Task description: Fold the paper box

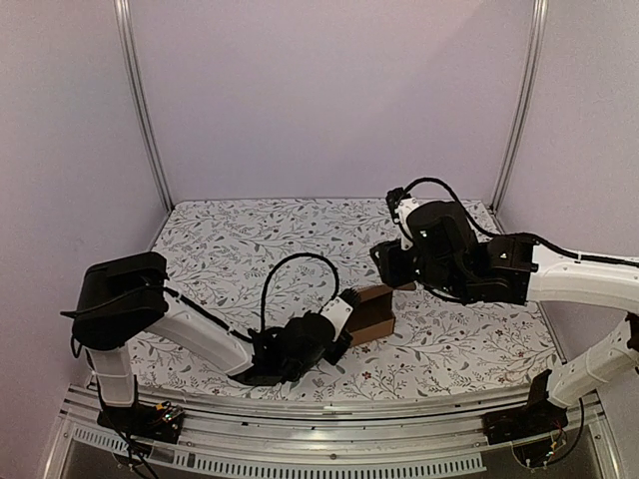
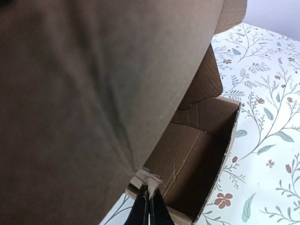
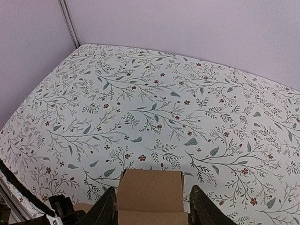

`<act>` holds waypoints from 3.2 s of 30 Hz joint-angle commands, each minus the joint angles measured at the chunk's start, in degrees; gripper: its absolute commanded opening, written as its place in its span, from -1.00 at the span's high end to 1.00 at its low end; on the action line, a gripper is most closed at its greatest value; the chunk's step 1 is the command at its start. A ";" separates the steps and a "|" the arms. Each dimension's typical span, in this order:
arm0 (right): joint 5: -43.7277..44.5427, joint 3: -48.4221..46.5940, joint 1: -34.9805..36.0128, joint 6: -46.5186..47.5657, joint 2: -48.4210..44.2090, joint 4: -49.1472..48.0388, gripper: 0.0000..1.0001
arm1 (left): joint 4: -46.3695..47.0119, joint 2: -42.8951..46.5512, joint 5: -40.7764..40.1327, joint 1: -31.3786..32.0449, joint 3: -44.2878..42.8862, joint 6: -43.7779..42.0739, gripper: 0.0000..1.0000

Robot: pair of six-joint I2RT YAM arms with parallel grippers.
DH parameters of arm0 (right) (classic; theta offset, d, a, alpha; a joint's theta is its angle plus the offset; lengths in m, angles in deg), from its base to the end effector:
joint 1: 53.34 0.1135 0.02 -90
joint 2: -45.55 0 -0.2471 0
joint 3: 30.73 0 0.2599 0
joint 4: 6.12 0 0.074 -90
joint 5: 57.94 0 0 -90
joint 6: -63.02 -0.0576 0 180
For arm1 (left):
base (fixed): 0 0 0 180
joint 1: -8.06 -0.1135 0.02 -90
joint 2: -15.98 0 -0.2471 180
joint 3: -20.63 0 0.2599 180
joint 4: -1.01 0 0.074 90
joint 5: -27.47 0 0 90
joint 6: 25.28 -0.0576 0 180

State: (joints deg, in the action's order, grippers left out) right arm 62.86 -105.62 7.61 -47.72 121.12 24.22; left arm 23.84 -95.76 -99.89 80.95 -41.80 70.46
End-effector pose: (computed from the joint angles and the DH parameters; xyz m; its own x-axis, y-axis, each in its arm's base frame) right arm 0.1832 0.2690 0.2861 -0.4245 -0.1378 -0.8949 -0.4144 0.9083 0.0567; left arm 0.1476 -0.3607 0.0925 -0.1905 0.3487 -0.9177 0.5837 0.7918 0.1797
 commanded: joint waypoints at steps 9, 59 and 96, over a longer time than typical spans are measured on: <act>-7.14 -4.21 -2.36 -1.56 12.80 -1.00 0.47 | -2.08 -3.02 -5.10 2.01 -0.48 -1.66 1.00; -11.86 5.08 -2.51 -9.00 20.99 -6.75 0.89 | -4.20 13.81 10.56 -1.54 11.54 7.95 0.17; -13.67 7.46 -2.57 -10.28 20.54 -8.64 0.99 | -0.50 0.81 39.43 -12.54 -0.83 11.17 1.00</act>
State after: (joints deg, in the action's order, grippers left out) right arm 50.62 -99.48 5.14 -56.87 140.55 15.72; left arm 23.95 -93.70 -61.32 69.95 -41.69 81.85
